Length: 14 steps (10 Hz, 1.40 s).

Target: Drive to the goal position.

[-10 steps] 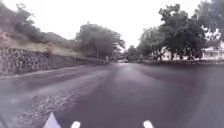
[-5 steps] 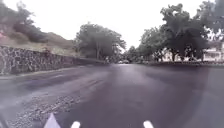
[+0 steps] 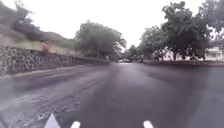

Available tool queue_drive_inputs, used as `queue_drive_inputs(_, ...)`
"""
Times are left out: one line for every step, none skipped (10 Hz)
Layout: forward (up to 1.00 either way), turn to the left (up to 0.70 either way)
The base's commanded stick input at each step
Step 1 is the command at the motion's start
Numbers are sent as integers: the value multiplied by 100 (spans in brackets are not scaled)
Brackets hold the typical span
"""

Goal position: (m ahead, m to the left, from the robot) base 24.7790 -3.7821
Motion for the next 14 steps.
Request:
queue_drive_inputs(70, 0)
queue_drive_inputs(70, 0)
queue_drive_inputs(70, 0)
queue_drive_inputs(70, 0)
queue_drive_inputs(70, 0)
queue_drive_inputs(70, 0)
queue_drive_inputs(70, 0)
queue_drive_inputs(70, 0)
queue_drive_inputs(70, 0)
queue_drive_inputs(70, 0)
queue_drive_inputs(70, 0)
queue_drive_inputs(70, 0)
queue_drive_inputs(70, 0)
queue_drive_inputs(70, 0)
